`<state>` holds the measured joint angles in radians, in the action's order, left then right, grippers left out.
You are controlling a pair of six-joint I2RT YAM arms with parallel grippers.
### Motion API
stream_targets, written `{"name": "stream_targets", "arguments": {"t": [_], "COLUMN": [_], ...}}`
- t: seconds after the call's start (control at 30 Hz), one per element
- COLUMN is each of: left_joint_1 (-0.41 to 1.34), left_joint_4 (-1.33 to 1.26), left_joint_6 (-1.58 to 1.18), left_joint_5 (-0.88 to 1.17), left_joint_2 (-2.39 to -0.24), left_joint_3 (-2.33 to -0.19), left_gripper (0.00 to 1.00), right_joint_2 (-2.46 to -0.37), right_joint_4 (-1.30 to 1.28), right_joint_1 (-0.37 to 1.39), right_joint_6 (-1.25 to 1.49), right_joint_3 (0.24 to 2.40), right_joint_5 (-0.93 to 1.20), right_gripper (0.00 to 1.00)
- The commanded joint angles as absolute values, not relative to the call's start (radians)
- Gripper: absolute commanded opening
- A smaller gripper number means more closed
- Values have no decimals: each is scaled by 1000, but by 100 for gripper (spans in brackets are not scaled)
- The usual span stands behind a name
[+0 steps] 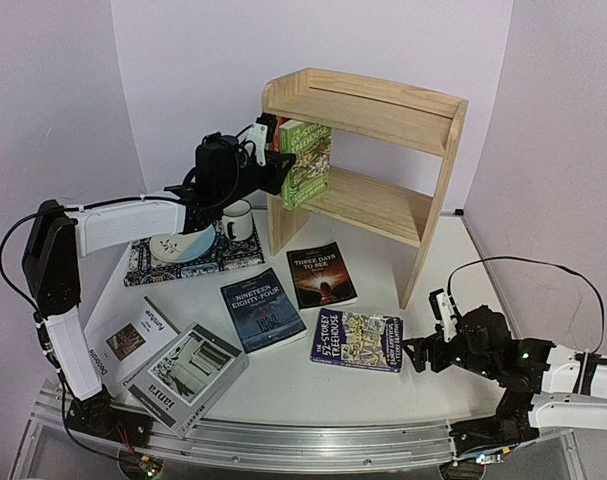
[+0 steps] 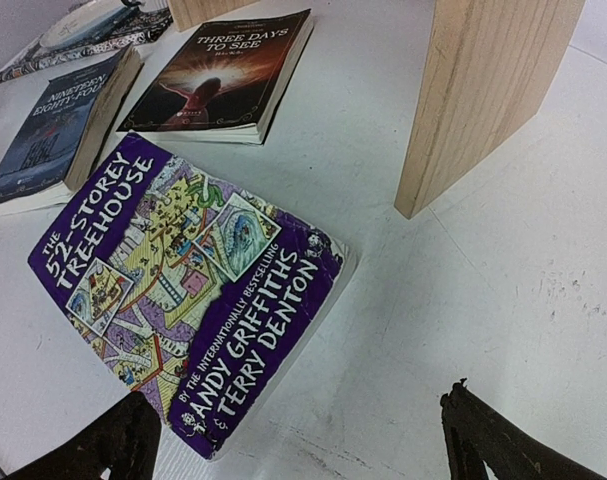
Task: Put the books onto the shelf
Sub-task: Place the book on the shelf.
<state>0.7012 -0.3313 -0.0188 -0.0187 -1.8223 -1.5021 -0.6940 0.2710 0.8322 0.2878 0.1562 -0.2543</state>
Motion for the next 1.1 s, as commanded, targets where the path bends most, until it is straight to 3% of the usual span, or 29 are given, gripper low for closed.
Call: {"name": "stream_targets", "arguments": {"t": [0.0,1.07], "left_joint_1": [686,626], "left_joint_4": [-428,-400], "left_joint_6": [-11,-2], "left_joint_5": [-4,61], "left_joint_2": [-1838,-1946], "left_joint_3": [-1618,-1783], "left_gripper": [0,0], "right_joint_2": [-688,-679], "right_joint_4": [289,288], "right_joint_1": [836,837], "right_joint_6": [284,282], "right_joint_3": [184,181], "right_joint_5": [-261,-253], "right_gripper": [98,98]}}
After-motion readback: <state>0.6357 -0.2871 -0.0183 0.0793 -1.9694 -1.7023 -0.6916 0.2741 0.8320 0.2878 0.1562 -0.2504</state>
